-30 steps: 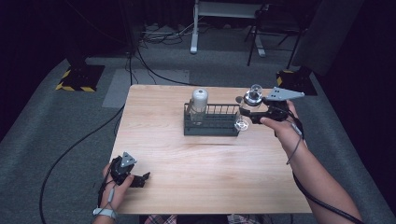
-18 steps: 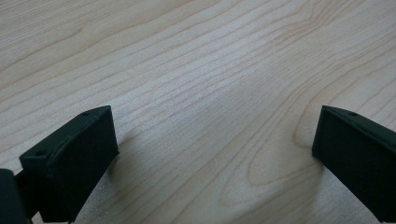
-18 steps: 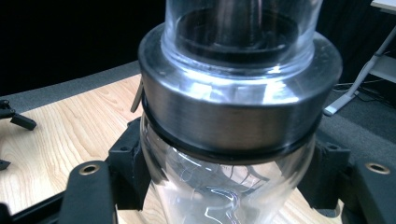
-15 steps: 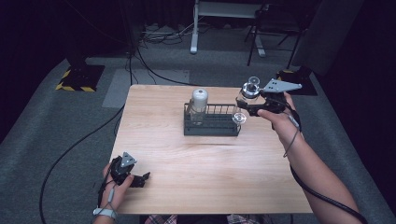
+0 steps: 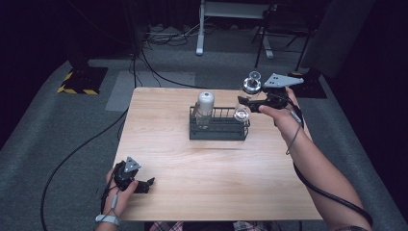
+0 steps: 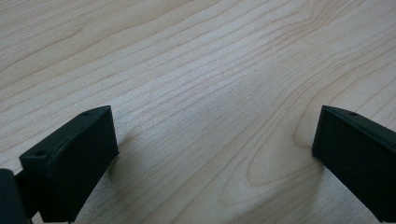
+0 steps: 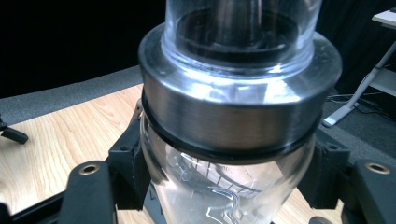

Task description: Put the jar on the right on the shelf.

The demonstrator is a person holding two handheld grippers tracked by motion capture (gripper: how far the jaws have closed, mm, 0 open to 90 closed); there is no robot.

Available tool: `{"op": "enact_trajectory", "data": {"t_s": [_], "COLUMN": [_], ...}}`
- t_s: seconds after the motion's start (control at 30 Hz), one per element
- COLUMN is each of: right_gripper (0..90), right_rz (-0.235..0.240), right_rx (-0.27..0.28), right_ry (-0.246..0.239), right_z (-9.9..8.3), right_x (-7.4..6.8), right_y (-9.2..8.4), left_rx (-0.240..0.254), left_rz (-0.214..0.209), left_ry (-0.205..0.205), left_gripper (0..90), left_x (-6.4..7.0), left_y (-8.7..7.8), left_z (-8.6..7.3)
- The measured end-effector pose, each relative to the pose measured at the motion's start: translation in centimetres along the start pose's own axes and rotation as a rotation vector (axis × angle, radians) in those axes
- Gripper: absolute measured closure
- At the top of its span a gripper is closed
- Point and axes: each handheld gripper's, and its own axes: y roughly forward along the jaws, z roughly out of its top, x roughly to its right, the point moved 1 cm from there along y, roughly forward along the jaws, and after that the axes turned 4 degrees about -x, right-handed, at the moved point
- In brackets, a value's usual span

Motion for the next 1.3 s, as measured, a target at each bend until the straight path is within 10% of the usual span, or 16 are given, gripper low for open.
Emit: {"op": "enact_trajectory", "data": {"t_s": [1.3], "right_gripper": [31.5], "right_rz": [0.043], "right_rx": [-0.044], "right_ry": [0.040], "right_z": [-1.7], "right_x": [0.9], "right_y": [6.8], "left_rx": [-0.001], "left_rz": [-0.001], "left_ry": [0.001], "left_gripper": [0.0], "left_x": [0.0], "left_y": [0.0], "left_z": [0.0]}}
